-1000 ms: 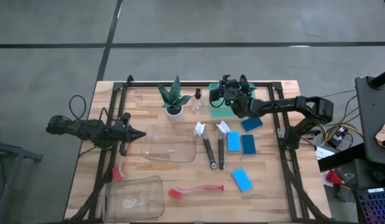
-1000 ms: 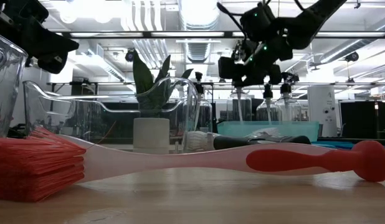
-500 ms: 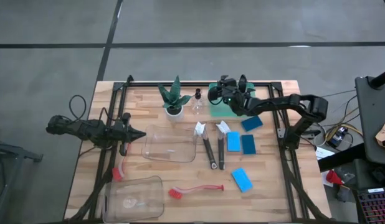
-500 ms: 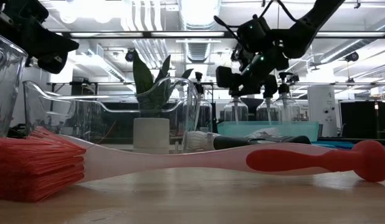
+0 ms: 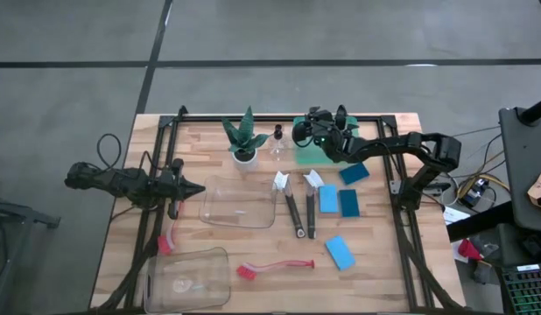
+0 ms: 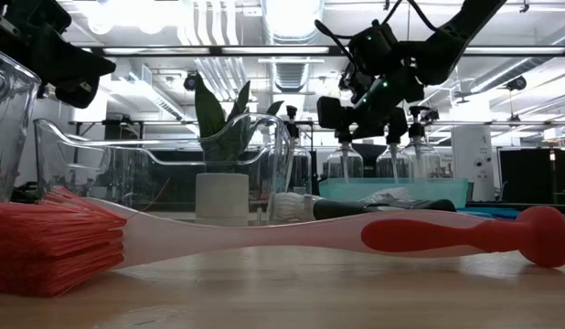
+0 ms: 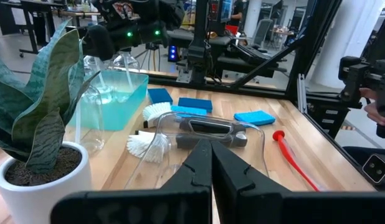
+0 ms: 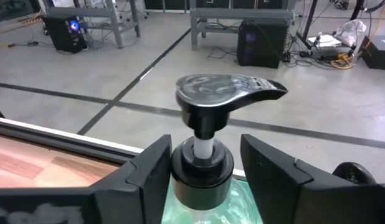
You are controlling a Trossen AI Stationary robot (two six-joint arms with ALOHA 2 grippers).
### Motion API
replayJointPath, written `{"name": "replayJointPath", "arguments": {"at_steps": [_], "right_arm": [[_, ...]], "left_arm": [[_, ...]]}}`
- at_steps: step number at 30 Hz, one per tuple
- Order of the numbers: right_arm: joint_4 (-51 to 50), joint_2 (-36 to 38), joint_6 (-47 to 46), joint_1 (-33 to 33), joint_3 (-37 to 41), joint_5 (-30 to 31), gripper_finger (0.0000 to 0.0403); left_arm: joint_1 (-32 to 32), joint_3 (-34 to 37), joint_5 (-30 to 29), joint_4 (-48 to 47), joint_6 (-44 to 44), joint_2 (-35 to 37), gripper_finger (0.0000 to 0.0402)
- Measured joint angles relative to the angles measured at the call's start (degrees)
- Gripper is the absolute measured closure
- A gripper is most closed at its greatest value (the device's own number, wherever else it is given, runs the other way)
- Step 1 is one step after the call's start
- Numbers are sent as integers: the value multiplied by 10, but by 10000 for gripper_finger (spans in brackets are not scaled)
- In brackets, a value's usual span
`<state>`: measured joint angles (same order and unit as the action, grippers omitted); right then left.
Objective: Pick & Place Kitchen Sink Supplies
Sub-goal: Put the transparent soap dispenser into the blue bin
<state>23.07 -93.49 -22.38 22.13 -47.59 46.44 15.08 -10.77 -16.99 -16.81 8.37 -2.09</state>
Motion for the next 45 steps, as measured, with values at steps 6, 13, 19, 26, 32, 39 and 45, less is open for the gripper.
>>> {"name": "replayJointPath", "arguments": {"at_steps": [6,13,19,26,32,39,45], "right_arm": [[-1,0,6,-14,0,0,172],[-8,0,30,-38,0,0,128],[-40,1,31,-60,0,0,109],[-89,4,30,-77,0,0,110],[-129,27,30,-98,0,1,121],[-146,50,37,-130,0,0,129],[-116,44,82,-165,0,-62,124]], "left_arm": [[0,0,0,0,0,0,401],[0,0,0,0,0,0,401],[0,0,0,0,0,0,401],[0,0,0,0,0,0,401],[0,0,0,0,0,0,401],[0,0,0,0,0,0,401],[0,0,0,0,0,0,401]]}}
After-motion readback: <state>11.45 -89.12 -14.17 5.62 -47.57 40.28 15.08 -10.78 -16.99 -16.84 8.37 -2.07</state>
